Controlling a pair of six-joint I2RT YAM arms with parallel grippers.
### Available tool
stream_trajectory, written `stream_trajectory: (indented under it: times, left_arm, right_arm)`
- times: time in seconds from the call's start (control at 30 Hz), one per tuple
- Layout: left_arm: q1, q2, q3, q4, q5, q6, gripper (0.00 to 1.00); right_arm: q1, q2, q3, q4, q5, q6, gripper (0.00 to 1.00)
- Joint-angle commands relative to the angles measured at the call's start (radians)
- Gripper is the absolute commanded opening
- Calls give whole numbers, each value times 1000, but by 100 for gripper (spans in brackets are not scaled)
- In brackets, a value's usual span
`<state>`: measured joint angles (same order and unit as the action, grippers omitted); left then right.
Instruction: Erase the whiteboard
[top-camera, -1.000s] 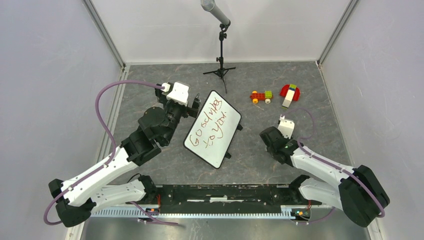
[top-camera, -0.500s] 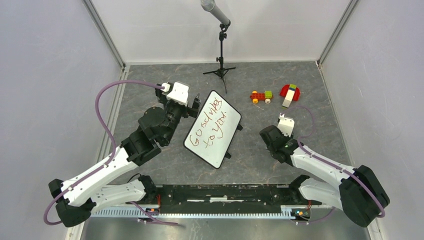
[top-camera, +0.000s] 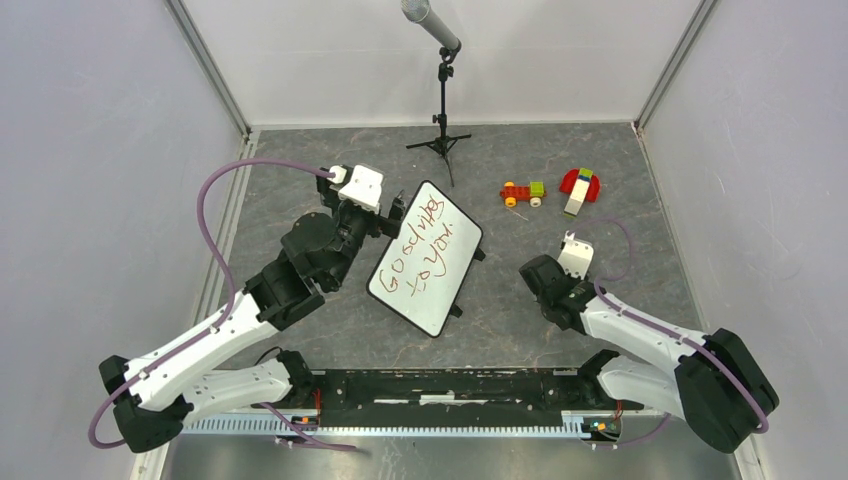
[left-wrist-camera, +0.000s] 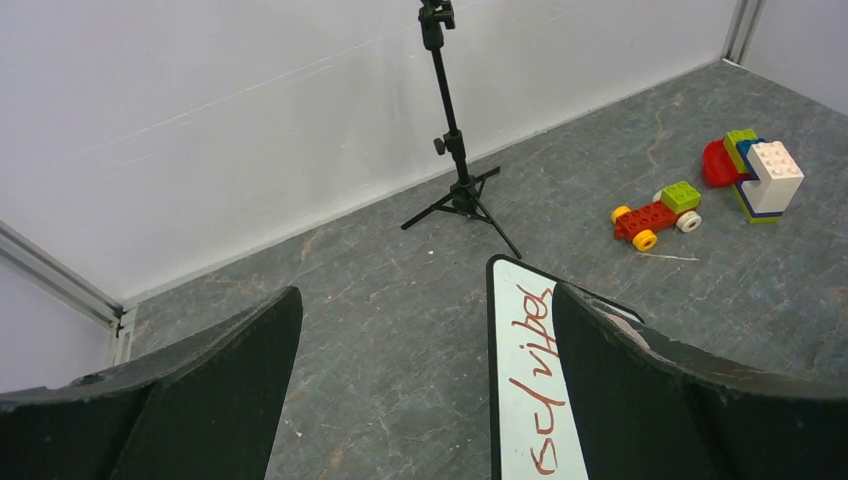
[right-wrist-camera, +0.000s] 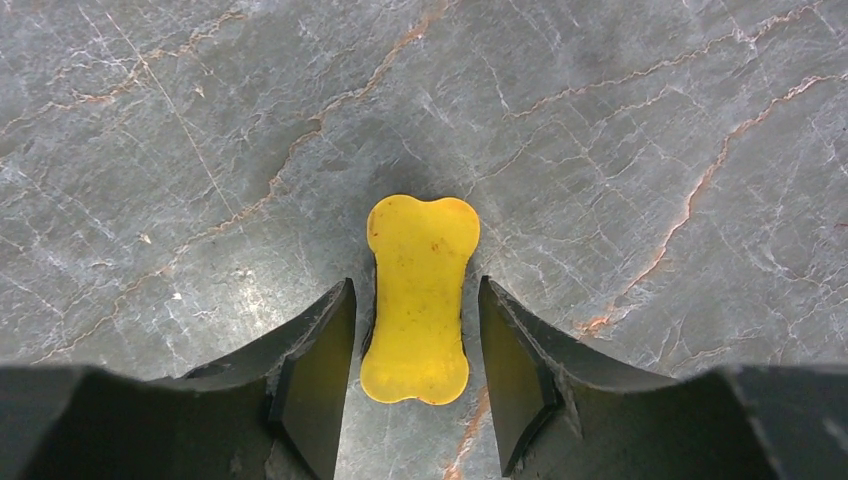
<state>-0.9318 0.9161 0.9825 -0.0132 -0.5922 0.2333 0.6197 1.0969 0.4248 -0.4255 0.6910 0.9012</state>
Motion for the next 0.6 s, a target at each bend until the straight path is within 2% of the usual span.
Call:
stream_trajectory:
  times: [0.0,0.33,0.37,0.47,0.57]
  left_arm:
    - [-4,-1,38,19,12,-40,100]
    - [-6,2,45,-23,42,-77,100]
    - [-6,4,49,-30,50,-85,100]
    - [-6,30,71,-70,109,-140,100]
    - [-6,95,118,-127,205,-193,100]
  right_arm:
    - [-3,13,-13,21,46,33,52]
    - [-5,20,-17,43,31,14,36]
    - [-5,20,-13,56,22,-14,36]
    - [-5,16,8,115,-35,-172,22]
    - [-6,-2,12,163,-64,-283,18]
